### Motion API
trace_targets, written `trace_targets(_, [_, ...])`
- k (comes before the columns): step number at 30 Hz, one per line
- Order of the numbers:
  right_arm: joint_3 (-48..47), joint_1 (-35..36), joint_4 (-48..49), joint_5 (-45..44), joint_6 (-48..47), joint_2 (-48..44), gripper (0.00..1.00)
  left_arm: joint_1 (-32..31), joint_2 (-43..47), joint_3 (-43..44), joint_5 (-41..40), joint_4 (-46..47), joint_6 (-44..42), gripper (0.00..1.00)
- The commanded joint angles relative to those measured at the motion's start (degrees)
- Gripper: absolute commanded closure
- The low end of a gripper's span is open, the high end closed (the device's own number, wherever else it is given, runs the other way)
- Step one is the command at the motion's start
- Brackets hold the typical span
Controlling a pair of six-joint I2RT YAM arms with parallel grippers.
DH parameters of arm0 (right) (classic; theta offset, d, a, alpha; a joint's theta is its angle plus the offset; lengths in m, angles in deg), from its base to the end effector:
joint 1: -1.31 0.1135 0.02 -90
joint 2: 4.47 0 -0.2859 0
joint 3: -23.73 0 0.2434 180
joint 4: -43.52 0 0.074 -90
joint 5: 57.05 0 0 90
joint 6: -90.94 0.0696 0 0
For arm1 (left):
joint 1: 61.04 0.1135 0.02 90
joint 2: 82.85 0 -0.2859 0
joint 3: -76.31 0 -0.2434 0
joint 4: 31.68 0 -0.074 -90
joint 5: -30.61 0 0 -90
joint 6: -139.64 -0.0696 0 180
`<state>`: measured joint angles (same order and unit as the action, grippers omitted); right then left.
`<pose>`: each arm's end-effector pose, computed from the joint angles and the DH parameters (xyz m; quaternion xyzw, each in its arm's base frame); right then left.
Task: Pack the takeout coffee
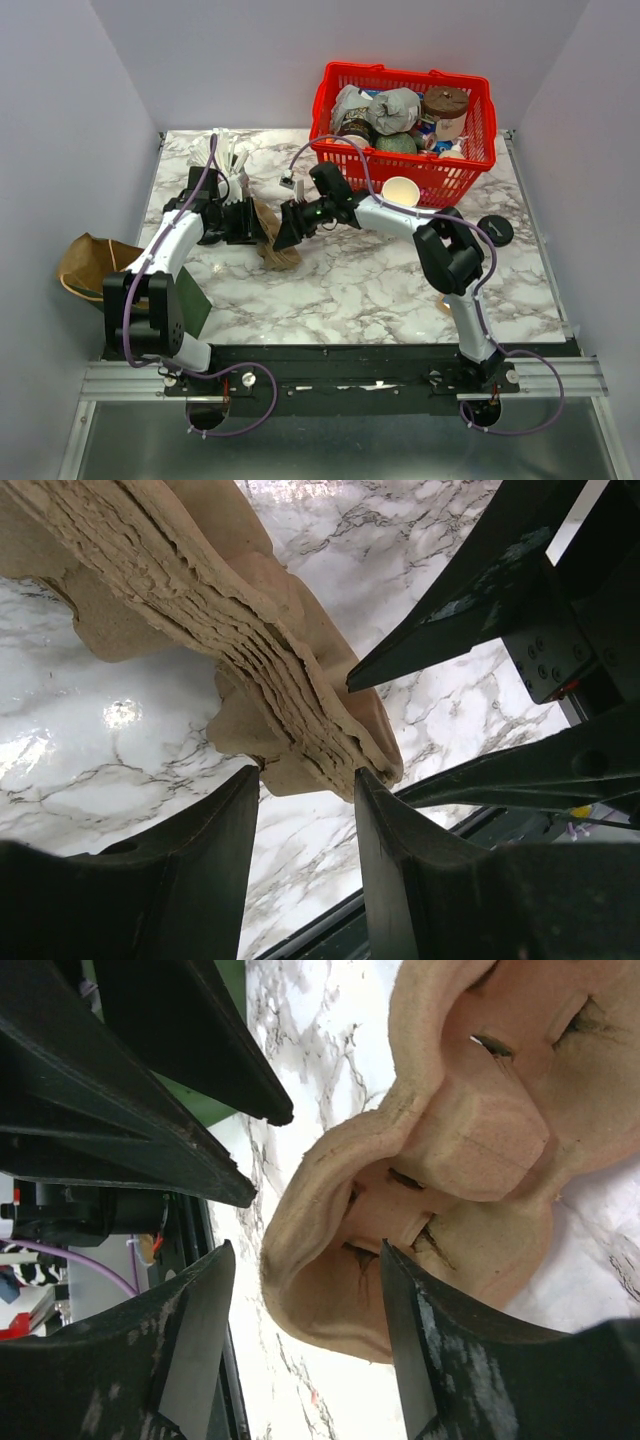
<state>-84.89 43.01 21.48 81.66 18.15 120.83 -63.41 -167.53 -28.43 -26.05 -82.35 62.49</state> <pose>0.3474 0.3796 0.2020 -0.3486 0.7648 0.5176 0.1604 0.2977 -0.0506 0.2438 -0.0108 0.9284 -0.3074 0.2083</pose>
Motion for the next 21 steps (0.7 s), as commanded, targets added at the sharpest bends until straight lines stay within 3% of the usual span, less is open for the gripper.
trace_targets(1, [-1.6,0.5,0.7,-0.7,0.5,2.0,0.34,0.0,-0.9,0.4,-0.8,1.0,0.8,0.5])
trace_targets(13, [-1.2,0.3,2.0,1.3,2.3,2.1,0.48,0.0,-2.5,0.0,0.1,2.4,1.2,0.5])
trace_targets(21, [-0.1,-0.1,2.9,2.0,3.3,1.9,0.5,0.0,-3.9,0.7,1.2,3.5,1.8,0.5])
